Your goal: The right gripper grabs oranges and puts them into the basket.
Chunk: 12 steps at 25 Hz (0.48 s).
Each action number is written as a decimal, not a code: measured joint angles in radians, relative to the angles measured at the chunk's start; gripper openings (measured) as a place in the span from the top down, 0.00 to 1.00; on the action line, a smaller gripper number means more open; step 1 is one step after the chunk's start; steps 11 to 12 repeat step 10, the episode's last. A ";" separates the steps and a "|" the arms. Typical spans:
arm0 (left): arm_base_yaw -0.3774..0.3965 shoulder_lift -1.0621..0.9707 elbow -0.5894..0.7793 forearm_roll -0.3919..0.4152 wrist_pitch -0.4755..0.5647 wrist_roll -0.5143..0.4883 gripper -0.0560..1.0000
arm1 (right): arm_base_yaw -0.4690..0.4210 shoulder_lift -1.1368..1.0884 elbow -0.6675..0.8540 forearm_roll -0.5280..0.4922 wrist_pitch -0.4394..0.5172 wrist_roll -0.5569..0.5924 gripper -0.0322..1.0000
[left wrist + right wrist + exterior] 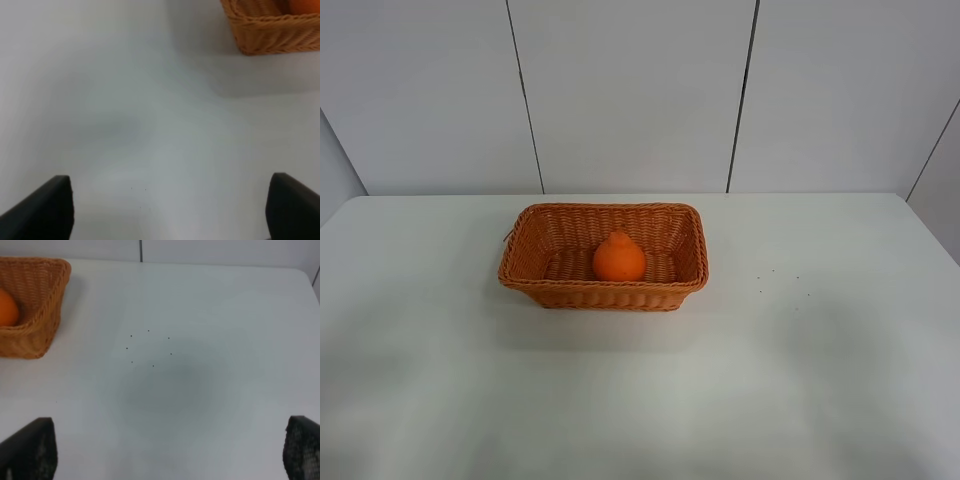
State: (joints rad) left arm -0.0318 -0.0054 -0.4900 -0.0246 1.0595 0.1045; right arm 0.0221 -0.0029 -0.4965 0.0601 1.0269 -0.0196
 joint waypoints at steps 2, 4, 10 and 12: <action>0.000 0.000 0.000 0.000 0.000 0.000 0.11 | 0.000 0.000 0.000 0.000 0.000 0.000 0.30; 0.000 0.000 0.000 0.000 0.000 0.000 0.11 | 0.000 0.000 0.000 0.000 0.000 0.000 0.30; 0.000 0.000 0.000 0.000 0.000 0.000 0.11 | 0.000 0.000 0.000 0.000 0.000 0.000 0.30; 0.000 0.000 0.000 0.000 0.000 0.000 0.11 | 0.000 0.000 0.000 0.000 0.000 0.000 0.30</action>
